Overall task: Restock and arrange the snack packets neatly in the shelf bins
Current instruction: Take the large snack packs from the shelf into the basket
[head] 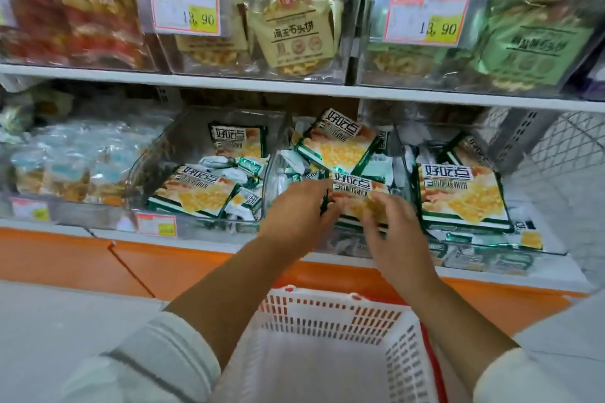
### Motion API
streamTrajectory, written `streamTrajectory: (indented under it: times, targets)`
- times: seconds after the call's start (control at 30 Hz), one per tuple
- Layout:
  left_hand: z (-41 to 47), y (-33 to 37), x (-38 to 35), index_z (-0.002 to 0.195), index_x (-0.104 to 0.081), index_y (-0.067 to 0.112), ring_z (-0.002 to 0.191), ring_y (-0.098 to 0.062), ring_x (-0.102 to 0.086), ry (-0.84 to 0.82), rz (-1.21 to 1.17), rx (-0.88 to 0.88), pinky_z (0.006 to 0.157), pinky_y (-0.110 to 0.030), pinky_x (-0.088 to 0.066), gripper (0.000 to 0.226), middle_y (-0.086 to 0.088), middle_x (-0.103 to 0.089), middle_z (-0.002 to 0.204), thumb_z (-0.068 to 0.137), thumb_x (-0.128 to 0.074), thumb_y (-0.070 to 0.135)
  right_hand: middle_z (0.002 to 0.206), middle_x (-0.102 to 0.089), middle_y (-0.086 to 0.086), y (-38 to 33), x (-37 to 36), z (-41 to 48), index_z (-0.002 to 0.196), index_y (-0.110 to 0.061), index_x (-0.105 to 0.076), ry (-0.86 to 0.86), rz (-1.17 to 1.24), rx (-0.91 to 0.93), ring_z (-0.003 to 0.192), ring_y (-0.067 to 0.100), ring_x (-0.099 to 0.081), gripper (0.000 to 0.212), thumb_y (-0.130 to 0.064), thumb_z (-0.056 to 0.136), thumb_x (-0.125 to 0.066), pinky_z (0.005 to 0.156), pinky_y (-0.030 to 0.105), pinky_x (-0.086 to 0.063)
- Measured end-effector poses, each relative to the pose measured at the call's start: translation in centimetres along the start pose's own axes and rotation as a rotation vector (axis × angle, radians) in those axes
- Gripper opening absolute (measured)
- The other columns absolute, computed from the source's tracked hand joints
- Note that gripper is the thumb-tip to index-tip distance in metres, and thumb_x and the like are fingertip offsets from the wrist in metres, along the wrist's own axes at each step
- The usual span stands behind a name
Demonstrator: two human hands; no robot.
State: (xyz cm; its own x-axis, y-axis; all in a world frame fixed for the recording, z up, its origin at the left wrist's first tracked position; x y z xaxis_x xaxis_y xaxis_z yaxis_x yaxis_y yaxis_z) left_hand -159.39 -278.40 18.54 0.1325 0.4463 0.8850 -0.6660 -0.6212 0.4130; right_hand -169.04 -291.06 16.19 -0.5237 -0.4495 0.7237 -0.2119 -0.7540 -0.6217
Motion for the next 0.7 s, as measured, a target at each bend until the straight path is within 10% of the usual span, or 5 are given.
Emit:
streamTrajectory:
  times: [0.27, 0.4, 0.57, 0.7]
  targets:
    - [3.4, -2.6, -4.4, 0.137, -0.041, 0.021, 0.077, -0.018, -0.06, -0.201, -0.251, 0.335, 0.069, -0.031, -0.049, 0.053, 0.004, -0.06, 0.093, 0.095, -0.055, 0.051, 0.151, -0.035, 0.002, 2.4, -3.0, 0.5, 0.147, -0.02, -0.036, -0.256, -0.094, -0.121, 0.14, 0.023, -0.03, 0.05, -0.038, 0.101, -0.044, 0.113, 0.037, -0.033]
    - [2.4, -3.3, -2.1, 0.151, -0.029, 0.022, 0.1, -0.022, -0.063, -0.061, -0.558, 0.402, 0.081, -0.035, -0.053, 0.08, -0.004, -0.063, 0.118, 0.087, -0.07, 0.045, 0.154, -0.031, -0.005, 1.2, -1.1, -0.3, 0.149, -0.024, -0.032, -0.18, 0.026, -0.137, 0.142, 0.015, -0.027, 0.051, -0.035, 0.101, -0.046, 0.113, 0.029, -0.027]
    - [-1.3, -3.5, 1.9, 0.107, -0.064, 0.027, 0.092, -0.011, -0.068, 0.006, -0.817, 0.306, 0.083, -0.036, -0.057, 0.015, 0.01, -0.071, 0.101, 0.092, -0.068, 0.025, 0.16, -0.016, -0.008, -1.2, -0.6, -1.7, 0.153, -0.035, -0.012, -0.153, 0.336, -0.293, 0.145, 0.018, -0.024, 0.065, -0.049, 0.097, -0.043, 0.113, 0.037, -0.028]
    - [-5.2, -5.9, 3.3, 0.122, -0.057, 0.024, 0.099, -0.012, -0.066, -0.042, -0.951, 0.326, 0.078, -0.027, -0.049, 0.028, 0.005, -0.068, 0.11, 0.095, -0.063, 0.031, 0.16, -0.02, -0.003, -4.4, -0.8, -3.3, 0.152, -0.035, -0.015, -0.075, 0.482, -0.372, 0.145, 0.02, -0.024, 0.071, -0.045, 0.094, -0.055, 0.111, 0.04, -0.03]
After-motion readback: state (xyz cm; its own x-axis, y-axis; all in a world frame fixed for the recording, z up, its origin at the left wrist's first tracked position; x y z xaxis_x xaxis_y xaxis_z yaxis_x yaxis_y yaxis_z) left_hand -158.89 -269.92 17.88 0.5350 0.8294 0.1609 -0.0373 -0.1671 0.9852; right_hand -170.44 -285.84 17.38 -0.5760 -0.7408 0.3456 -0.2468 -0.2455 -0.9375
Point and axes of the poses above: each hand's wrist, its own z-axis towards the middle knuckle, its own x-axis out of the back of the hand, y = z × x, the point moved 9 cm from there along z, towards the middle knuckle
